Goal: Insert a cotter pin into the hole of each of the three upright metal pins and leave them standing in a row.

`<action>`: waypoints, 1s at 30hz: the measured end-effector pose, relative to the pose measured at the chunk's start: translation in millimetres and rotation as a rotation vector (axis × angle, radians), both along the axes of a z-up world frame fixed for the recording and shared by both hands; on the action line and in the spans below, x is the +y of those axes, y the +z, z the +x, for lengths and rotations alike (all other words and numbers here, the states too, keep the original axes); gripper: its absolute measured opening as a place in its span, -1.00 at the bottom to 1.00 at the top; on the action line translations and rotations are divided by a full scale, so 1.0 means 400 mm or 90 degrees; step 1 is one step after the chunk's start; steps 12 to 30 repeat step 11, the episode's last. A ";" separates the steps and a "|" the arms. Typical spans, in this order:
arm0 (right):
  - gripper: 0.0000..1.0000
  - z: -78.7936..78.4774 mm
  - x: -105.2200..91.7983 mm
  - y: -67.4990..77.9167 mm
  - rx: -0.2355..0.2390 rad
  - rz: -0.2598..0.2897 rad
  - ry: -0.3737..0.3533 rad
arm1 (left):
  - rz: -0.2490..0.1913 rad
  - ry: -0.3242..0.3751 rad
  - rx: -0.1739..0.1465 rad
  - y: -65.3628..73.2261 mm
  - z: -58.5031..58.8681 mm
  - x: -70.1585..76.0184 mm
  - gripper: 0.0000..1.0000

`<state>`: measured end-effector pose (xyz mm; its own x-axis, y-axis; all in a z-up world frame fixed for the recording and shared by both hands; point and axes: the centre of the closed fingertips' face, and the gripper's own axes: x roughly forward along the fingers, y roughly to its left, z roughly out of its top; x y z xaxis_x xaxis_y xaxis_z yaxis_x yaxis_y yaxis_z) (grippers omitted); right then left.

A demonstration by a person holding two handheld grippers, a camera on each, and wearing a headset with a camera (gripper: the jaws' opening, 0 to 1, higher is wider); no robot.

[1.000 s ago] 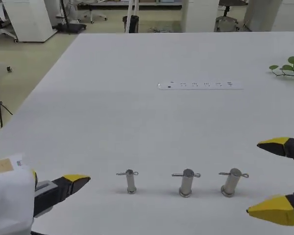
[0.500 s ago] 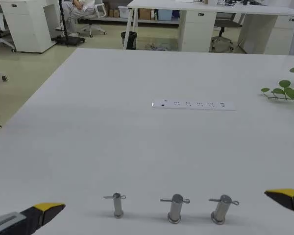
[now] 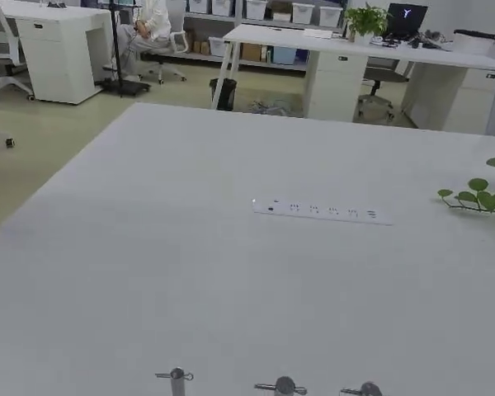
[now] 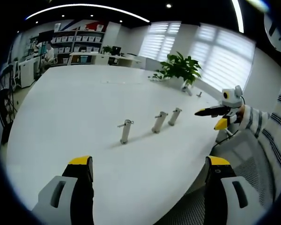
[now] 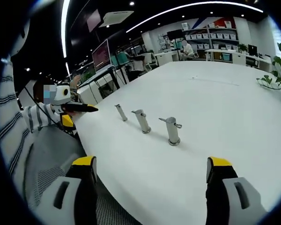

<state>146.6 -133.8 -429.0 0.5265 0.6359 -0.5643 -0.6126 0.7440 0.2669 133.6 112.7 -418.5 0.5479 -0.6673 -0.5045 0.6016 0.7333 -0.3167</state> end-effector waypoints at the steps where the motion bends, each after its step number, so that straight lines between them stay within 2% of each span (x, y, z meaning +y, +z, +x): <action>1: 0.94 -0.003 0.000 0.000 0.003 0.001 -0.005 | 0.000 0.002 0.002 -0.001 -0.001 0.001 0.97; 5: 0.95 -0.008 -0.006 -0.004 0.014 -0.003 -0.010 | -0.003 0.011 0.003 -0.004 -0.001 0.003 0.97; 11: 0.94 -0.016 -0.012 -0.013 0.028 -0.018 -0.012 | 0.019 0.009 0.003 -0.014 -0.008 0.013 0.87; 30: 0.94 -0.016 -0.012 -0.013 0.028 -0.018 -0.012 | 0.019 0.009 0.003 -0.014 -0.008 0.013 0.87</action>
